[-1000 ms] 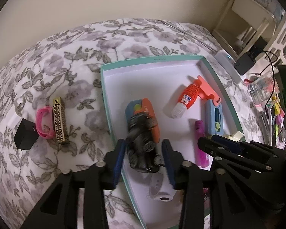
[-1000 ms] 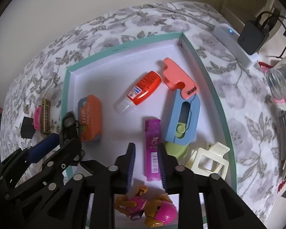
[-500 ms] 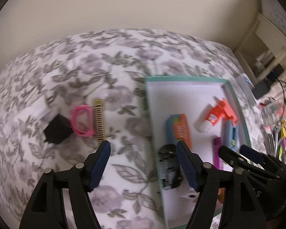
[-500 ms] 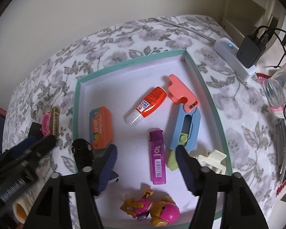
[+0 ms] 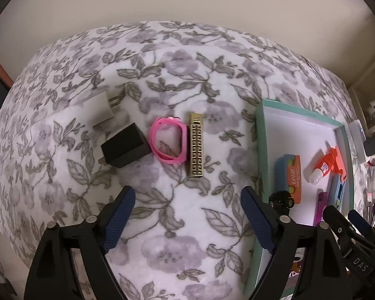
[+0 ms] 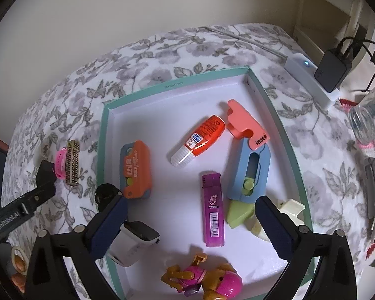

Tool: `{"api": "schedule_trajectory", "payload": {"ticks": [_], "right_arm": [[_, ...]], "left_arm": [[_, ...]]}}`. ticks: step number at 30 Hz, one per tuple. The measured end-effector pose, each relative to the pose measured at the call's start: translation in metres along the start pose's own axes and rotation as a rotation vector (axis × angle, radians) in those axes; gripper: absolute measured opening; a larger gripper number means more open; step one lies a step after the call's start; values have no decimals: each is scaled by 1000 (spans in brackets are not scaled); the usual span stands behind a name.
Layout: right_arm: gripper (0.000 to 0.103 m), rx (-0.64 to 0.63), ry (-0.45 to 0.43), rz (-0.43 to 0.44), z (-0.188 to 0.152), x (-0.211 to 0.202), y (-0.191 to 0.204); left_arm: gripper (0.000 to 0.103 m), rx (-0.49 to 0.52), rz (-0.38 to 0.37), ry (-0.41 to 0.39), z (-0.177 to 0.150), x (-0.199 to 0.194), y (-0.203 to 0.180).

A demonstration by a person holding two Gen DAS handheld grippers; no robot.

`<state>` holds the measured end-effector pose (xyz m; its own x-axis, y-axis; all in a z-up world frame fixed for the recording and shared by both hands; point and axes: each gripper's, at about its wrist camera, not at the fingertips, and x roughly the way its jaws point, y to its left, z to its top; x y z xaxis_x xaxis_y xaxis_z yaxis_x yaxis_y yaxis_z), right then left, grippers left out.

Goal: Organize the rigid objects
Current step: 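Withdraw both open tools from the tray back over the pile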

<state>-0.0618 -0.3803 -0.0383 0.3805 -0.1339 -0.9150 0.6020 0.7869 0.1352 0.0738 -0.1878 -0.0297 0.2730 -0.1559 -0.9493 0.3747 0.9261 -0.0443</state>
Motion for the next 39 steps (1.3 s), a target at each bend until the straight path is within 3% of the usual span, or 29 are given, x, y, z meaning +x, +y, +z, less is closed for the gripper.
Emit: {"api": "schedule_trajectory", "payload": {"ticks": [13, 23, 29, 39], "right_arm": [[103, -87, -36, 11, -2, -1, 26], [103, -218, -106, 42, 0, -19, 88], [103, -248, -68, 76, 10, -7, 122], [103, -292, -11, 101, 37, 31, 180]], "left_arm": [[90, -82, 11, -13, 8, -10, 37], [90, -248, 75, -63, 17, -27, 116], [90, -306, 37, -37, 33, -15, 145], [90, -318, 32, 33, 66, 27, 157]]}}
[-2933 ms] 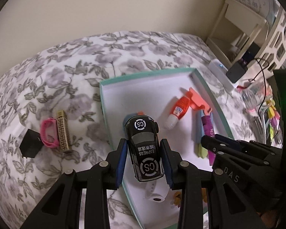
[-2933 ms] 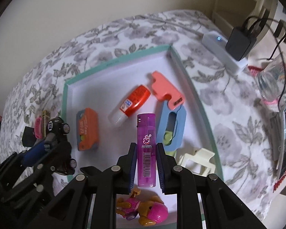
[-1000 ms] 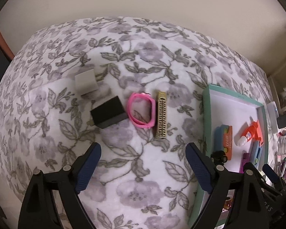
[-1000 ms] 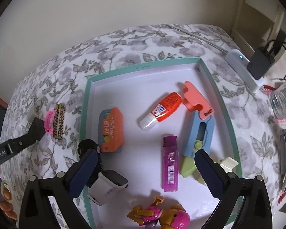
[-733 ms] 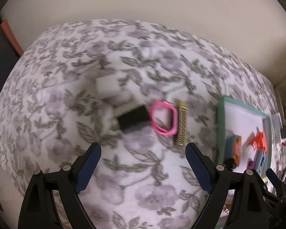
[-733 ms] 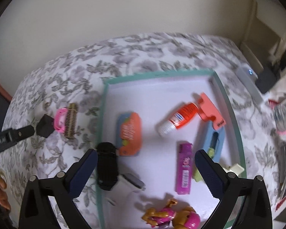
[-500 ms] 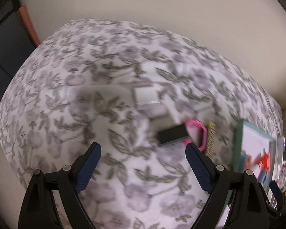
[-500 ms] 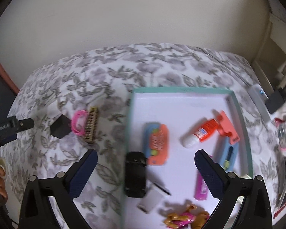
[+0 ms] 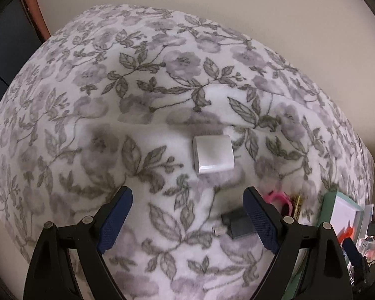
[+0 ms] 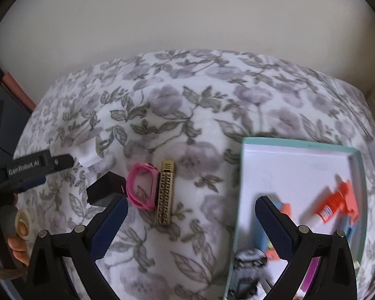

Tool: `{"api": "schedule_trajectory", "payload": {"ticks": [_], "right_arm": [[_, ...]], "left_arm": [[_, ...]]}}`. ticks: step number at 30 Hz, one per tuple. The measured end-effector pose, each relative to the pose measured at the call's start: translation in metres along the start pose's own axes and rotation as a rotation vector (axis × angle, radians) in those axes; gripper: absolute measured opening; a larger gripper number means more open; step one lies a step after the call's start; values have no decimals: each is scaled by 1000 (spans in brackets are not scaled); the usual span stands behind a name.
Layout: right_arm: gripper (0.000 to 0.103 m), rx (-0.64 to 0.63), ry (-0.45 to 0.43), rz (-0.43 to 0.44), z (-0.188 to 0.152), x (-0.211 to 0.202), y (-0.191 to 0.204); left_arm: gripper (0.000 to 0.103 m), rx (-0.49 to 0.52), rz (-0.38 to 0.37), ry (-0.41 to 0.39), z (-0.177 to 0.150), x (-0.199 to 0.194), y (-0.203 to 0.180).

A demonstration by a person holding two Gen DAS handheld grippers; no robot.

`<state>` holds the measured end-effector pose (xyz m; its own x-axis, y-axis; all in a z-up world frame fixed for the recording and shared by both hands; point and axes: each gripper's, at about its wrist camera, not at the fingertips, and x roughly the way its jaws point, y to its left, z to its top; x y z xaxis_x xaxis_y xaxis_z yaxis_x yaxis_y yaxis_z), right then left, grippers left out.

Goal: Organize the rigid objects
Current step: 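Withdraw both open tools from the tray back over the pile, then grasp the white charger cube with the left tool while the right tool grasps the gold-patterned lighter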

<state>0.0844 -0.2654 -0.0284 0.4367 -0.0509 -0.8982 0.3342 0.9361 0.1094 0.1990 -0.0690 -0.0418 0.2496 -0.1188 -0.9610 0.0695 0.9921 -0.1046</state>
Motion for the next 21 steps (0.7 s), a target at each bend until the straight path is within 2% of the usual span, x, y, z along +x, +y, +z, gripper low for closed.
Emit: {"api": "schedule_trajectory", "payload": {"ticks": [12, 17, 21], "right_arm": [[103, -36, 106, -30, 15, 63, 14], [102, -20, 88, -12, 18, 59, 6], [102, 19, 70, 36, 19, 53, -3]], "left_arm": [[90, 20, -22, 20, 30, 41, -13], [90, 62, 0, 10, 35, 53, -23], [90, 75, 12, 11, 35, 61, -25]]}}
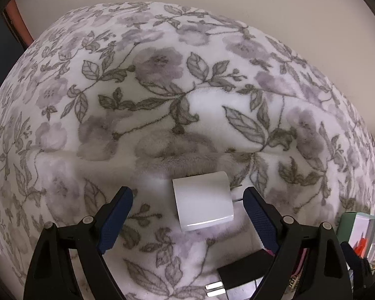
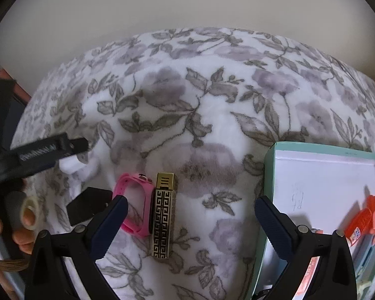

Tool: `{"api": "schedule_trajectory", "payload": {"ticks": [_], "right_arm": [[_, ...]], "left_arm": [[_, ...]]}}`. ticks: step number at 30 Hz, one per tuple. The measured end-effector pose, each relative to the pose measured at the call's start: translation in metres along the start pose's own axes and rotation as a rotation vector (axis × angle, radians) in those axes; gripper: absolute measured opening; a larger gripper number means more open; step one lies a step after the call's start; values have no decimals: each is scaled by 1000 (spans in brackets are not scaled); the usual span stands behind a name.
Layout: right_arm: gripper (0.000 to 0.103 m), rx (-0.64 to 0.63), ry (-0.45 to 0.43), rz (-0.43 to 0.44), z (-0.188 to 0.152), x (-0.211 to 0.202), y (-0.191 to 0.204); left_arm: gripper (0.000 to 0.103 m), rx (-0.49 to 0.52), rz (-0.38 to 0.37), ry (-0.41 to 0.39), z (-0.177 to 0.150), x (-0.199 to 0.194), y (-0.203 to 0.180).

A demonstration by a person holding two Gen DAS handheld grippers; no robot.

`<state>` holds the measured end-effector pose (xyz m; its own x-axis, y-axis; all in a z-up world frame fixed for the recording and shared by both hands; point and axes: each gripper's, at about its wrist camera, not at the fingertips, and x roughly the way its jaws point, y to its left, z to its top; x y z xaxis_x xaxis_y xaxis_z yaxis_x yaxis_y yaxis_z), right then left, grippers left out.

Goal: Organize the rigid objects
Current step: 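Grasp the white charger cube with the left tool while the right tool grasps the gold-patterned lighter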

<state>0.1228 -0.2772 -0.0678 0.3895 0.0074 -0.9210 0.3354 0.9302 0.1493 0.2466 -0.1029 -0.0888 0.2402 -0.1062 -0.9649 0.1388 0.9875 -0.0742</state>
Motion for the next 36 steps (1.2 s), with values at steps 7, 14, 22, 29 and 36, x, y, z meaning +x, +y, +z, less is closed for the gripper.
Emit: {"api": "schedule_trajectory", "payload": {"ticks": [7, 14, 22, 29, 36], "right_arm": [[102, 1, -43, 0, -8, -2, 1], [96, 19, -87, 9, -13, -9, -2], [85, -2, -96, -33, -14, -7, 0], [79, -56, -73, -70, -17, -1, 9], [77, -87, -75, -104, -17, -3, 10]], "left_arm": [[77, -6, -24, -11, 3, 2, 4], [68, 7, -47, -11, 2, 3, 5], [68, 0, -54, -9, 2, 3, 6], [68, 17, -45, -11, 3, 5, 1], [68, 15, -56, -7, 4, 5, 2]]}}
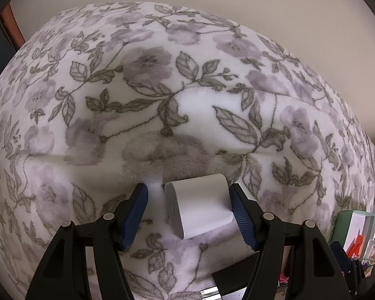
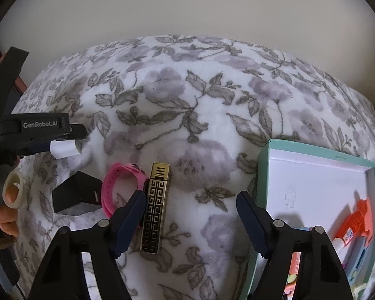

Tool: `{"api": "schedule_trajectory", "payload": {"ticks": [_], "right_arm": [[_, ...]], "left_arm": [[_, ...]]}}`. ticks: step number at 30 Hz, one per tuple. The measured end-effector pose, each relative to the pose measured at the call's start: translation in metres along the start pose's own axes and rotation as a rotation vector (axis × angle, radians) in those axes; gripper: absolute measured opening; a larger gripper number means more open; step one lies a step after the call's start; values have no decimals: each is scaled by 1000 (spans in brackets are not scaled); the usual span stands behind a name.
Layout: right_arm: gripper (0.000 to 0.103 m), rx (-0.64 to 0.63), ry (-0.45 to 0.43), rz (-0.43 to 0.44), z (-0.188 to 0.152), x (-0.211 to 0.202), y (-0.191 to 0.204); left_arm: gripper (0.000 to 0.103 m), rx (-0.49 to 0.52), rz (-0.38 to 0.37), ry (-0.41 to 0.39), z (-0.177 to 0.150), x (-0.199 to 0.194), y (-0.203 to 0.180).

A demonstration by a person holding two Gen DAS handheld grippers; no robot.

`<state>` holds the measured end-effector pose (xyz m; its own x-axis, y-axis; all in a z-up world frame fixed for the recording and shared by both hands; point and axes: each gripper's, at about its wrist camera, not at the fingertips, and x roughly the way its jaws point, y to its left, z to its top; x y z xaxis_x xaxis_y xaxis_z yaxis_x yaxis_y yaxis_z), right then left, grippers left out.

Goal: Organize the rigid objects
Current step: 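Grasp the white charger cube with the left tool while the right tool grasps the gold-patterned lighter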

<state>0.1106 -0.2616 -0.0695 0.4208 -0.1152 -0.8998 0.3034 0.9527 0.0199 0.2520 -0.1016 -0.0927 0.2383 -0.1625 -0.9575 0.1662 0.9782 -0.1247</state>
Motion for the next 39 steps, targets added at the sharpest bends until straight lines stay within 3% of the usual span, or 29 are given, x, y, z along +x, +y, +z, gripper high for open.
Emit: {"api": "schedule_trajectory", "payload": {"ticks": [8, 17, 31, 39], "right_arm": [[67, -60, -5, -19, -1, -2, 12], [67, -97, -13, -47, -1, -4, 15], [67, -254, 79, -85, -18, -4, 21], [67, -219, 99, -79, -23, 11, 17]], "left_arm": [[68, -4, -15, -2, 0, 1, 7], [69, 20, 3, -10, -1, 3, -1], [69, 20, -10, -9, 0, 3, 1], [69, 35, 2, -32, -1, 3, -1]]}}
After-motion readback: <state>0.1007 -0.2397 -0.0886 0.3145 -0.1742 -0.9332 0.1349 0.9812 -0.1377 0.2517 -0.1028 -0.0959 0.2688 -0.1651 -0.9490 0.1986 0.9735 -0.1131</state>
